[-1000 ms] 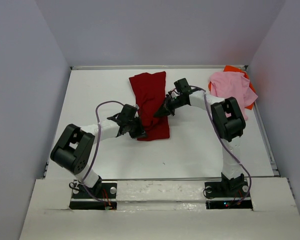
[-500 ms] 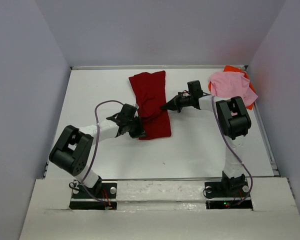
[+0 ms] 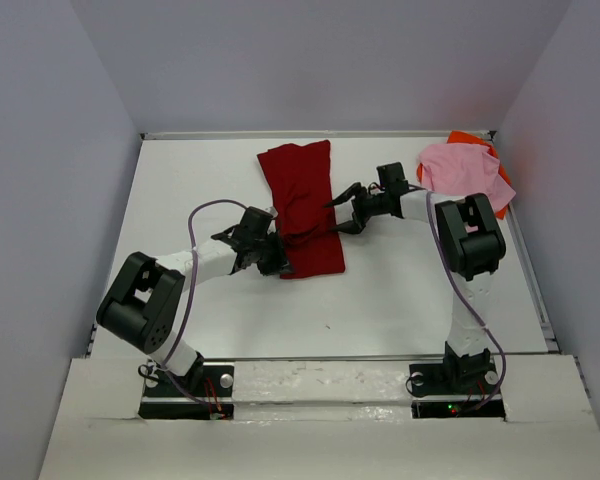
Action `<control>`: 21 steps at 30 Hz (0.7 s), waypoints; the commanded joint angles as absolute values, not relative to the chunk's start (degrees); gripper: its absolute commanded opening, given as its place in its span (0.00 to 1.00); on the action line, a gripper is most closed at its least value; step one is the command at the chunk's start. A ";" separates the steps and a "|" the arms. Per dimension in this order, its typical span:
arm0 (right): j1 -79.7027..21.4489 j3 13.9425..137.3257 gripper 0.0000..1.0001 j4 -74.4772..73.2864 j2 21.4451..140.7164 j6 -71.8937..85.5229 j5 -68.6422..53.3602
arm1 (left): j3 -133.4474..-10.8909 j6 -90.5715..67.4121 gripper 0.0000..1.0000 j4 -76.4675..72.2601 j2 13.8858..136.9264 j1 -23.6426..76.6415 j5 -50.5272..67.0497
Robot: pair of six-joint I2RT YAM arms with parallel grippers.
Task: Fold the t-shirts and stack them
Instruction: Fold the folded rectangular tshirt in 1/3 of the way
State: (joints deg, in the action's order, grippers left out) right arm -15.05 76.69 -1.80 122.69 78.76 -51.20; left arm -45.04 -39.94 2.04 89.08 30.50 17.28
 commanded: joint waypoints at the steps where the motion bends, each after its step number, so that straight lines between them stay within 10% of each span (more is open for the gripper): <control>1: -14.94 82.84 0.71 -10.08 117.60 70.09 -46.24 | -45.18 -38.67 0.00 2.37 87.10 29.97 17.23; 13: -20.82 97.39 0.67 -39.53 112.59 23.85 -36.93 | -46.14 -38.41 0.00 2.20 88.15 29.97 18.02; 19: -24.52 80.61 0.26 -34.73 101.53 13.72 -32.87 | -47.02 -38.23 0.00 2.72 88.33 29.97 17.93; 21: -26.45 78.41 0.43 -34.72 98.81 10.74 -31.65 | -47.11 -38.23 0.00 2.99 88.33 29.88 18.02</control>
